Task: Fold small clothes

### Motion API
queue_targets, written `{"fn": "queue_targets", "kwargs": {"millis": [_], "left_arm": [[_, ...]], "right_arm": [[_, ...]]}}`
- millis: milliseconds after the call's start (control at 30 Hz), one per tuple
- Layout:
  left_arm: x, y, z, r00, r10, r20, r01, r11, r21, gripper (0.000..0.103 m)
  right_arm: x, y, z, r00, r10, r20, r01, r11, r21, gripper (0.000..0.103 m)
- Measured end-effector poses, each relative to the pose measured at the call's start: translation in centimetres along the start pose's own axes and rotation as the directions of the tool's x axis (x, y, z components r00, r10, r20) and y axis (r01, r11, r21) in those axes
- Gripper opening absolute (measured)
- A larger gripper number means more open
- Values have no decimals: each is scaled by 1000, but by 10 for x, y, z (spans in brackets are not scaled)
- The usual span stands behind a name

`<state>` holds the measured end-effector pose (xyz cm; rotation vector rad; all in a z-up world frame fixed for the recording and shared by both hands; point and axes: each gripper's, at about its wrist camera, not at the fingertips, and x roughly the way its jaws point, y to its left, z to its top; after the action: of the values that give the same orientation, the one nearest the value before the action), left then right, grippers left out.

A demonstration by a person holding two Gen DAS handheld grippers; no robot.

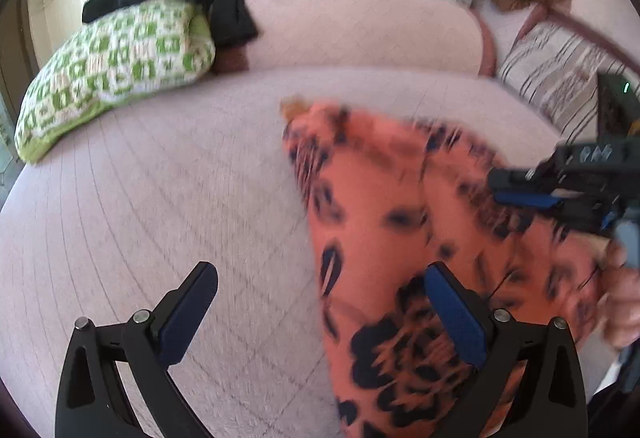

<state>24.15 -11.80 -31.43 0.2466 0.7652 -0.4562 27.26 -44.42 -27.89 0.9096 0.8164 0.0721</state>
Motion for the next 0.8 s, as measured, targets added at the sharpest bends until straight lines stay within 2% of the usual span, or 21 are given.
{"fn": "queue_targets", "kwargs": {"millis": [33, 100, 167, 200, 267, 300, 333, 367, 400, 500, 667, 800], "left_arm": [[-6, 1, 9, 1000, 6, 27, -5, 1000, -15, 103], [-11, 6, 30, 998, 21, 63, -18, 999, -44, 103], [-4, 10, 40, 999, 33, 42, -31, 998, -51, 103], [7, 12, 42, 999, 46, 3, -46, 997, -54, 103], [40, 15, 39, 992, 49, -119, -57, 997, -60, 103], [59, 14, 33, 978, 58, -200, -71, 996, -57, 103], [68, 14, 28, 975, 40, -220, -60, 995, -82, 103], [69, 13, 26, 977, 16, -214, -42, 992, -117, 103], [68, 12, 27, 976, 16, -215, -42, 992, -119, 103], [58, 3, 30, 985, 63, -160, -71, 996, -47, 103], [47, -1, 28, 988, 83, -130, -89, 995, -46, 103], [35, -2, 31, 989, 112, -97, -116, 993, -35, 103]], "right_arm": [[-5, 4, 2, 1000, 5, 15, -5, 1000, -7, 23], [-19, 16, 9, 993, -8, 120, 14, 998, -54, 24], [-29, 25, 16, 978, -9, 208, 29, 996, -90, 24], [-29, 26, 18, 976, -6, 218, 27, 995, -94, 24], [-17, 21, 24, 983, -8, 185, 19, 998, -61, 24], [-10, 16, 26, 987, -25, 159, 31, 999, -35, 26], [5, 6, 27, 992, -71, 103, 71, 997, 8, 26], [23, -6, 26, 994, -101, 34, 99, 994, 56, 26], [23, -8, 25, 995, -83, 57, 80, 995, 62, 26], [15, 6, 27, 993, -107, 53, 107, 994, 6, 26], [-6, 25, 19, 996, -71, 57, 75, 994, -81, 27], [-26, 35, 7, 993, -101, 65, 111, 981, -161, 27]]}}
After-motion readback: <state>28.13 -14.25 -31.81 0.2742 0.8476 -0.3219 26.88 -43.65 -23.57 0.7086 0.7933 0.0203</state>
